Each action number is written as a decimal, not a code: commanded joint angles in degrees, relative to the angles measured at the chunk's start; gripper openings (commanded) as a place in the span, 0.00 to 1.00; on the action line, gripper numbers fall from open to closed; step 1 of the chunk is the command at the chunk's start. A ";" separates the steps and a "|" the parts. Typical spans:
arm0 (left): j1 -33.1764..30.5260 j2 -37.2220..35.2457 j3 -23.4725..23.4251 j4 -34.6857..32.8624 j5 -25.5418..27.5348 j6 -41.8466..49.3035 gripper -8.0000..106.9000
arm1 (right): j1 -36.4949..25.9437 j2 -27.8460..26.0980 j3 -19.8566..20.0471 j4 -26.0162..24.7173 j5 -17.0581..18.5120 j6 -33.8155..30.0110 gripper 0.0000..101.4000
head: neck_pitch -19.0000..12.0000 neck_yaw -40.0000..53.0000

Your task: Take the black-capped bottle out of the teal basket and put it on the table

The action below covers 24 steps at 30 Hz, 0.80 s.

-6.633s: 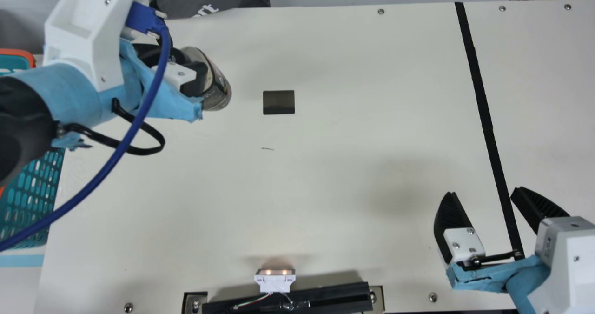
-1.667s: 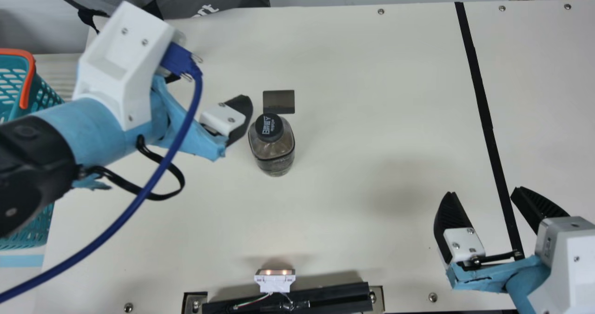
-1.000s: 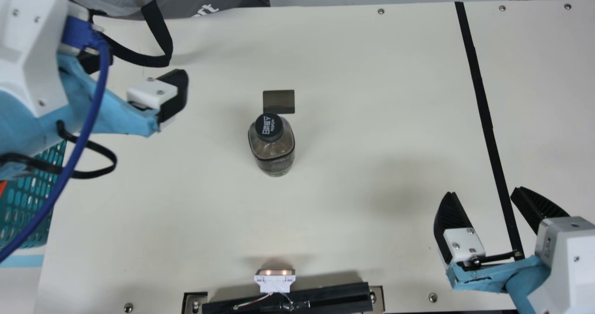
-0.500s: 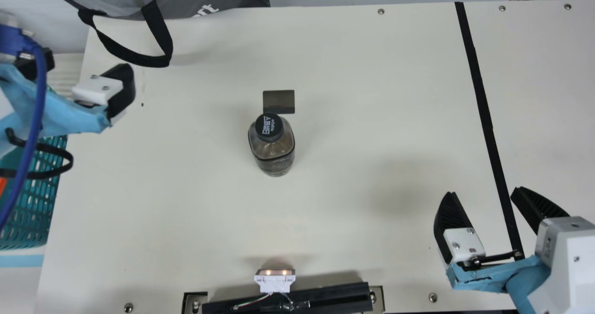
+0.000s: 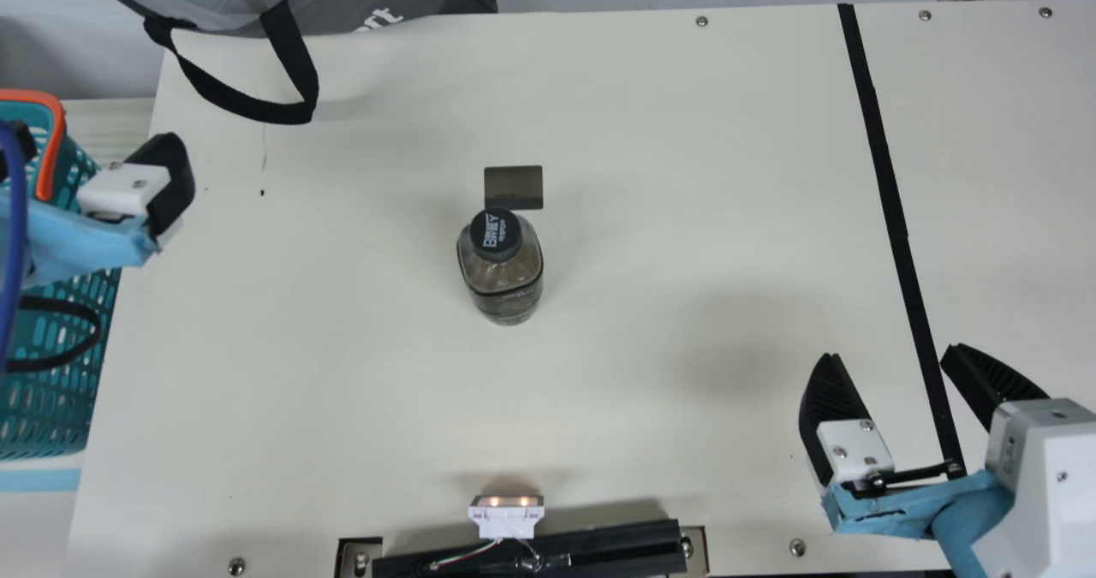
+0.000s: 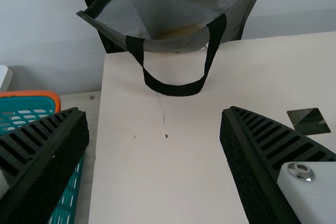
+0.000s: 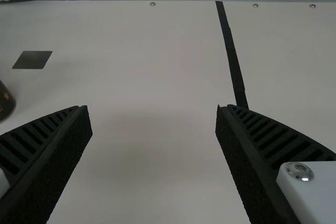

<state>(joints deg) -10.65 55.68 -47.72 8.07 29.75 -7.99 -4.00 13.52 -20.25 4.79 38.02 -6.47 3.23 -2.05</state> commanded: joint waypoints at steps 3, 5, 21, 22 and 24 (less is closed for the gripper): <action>0.28 -2.52 2.00 0.94 0.40 -1.83 1.00 | 0.00 0.00 0.00 0.00 0.00 0.00 0.90 | -0.51 0.47; 0.41 -3.94 3.00 1.41 0.67 -2.63 1.00 | 0.00 0.00 0.00 0.00 0.00 0.00 0.90 | -0.51 0.47; 0.12 -13.16 12.26 5.09 -0.34 -7.37 1.00 | 0.00 0.00 0.00 0.00 0.00 0.00 0.90 | -0.51 0.47; 0.06 -13.68 13.17 5.32 -0.62 -7.58 1.00 | 0.00 0.00 0.00 0.00 0.00 0.00 0.90 | -0.51 0.47; -0.01 -14.65 14.95 5.73 -1.20 -8.03 1.00 | 0.00 0.00 0.00 0.00 0.00 0.00 0.90 | -0.51 0.47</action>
<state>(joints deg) -10.58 41.47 -33.99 13.77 28.81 -15.95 -4.00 13.52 -20.25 4.79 38.02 -6.47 2.93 -2.05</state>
